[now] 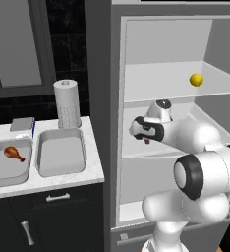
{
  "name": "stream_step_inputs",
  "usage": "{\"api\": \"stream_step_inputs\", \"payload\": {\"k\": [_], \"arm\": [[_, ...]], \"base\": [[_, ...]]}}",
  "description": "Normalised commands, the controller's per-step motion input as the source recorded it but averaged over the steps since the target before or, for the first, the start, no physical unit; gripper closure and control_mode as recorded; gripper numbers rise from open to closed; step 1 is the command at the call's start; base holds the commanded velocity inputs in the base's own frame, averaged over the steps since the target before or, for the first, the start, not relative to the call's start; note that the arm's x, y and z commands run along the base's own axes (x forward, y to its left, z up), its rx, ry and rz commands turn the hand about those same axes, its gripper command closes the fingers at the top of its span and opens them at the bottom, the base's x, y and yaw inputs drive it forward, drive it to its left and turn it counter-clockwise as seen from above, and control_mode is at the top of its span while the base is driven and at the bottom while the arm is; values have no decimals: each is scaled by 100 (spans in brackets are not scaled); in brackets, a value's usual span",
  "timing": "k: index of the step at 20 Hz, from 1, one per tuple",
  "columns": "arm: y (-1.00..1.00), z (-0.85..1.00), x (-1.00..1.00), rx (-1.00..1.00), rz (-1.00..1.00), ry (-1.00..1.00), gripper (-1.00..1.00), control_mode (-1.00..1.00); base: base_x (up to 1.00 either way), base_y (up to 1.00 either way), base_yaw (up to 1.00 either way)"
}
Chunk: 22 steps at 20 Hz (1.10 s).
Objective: Place one lemon and one chicken drumstick in each tupperware on the nearby counter, to pack two identical lunches.
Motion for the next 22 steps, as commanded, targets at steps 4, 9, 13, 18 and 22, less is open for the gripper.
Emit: {"api": "stream_step_inputs", "payload": {"k": [4, 9, 13, 18, 22], "arm": [[2, -100, 10, -9, 0, 2, 100, -100], [-15, -62, -95, 0, 0, -4, 100, -100], [-48, -37, -100, 1, 0, -2, 100, -100], [-38, 9, -100, 6, 0, -1, 100, -100], [-24, 51, -100, 5, 0, 0, 100, -100]], "base": [[0, 0, 0], [0, 0, 0], [0, 0, 0], [0, 0, 0], [0, 0, 0]]}}
